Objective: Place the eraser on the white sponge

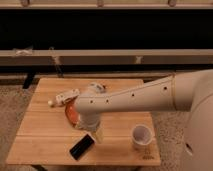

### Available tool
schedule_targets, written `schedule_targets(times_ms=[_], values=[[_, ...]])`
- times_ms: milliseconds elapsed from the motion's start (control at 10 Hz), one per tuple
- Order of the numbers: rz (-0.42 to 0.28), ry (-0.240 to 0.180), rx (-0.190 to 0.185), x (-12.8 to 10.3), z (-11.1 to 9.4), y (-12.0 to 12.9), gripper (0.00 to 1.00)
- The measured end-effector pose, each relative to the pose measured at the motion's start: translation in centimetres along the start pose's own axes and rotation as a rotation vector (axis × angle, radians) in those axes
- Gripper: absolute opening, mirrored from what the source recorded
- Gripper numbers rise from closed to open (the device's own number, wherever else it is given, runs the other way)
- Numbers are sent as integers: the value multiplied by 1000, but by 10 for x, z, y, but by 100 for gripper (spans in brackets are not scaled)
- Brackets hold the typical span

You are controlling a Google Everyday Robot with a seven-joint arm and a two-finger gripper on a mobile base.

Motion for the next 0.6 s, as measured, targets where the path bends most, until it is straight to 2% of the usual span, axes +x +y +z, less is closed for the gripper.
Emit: schedule_targets(times_ms=[200, 400, 600], values=[[12, -17, -5, -13, 33, 0, 80], [29, -29, 3, -27, 51, -3, 80], [46, -43, 5, -31, 62, -6, 80]])
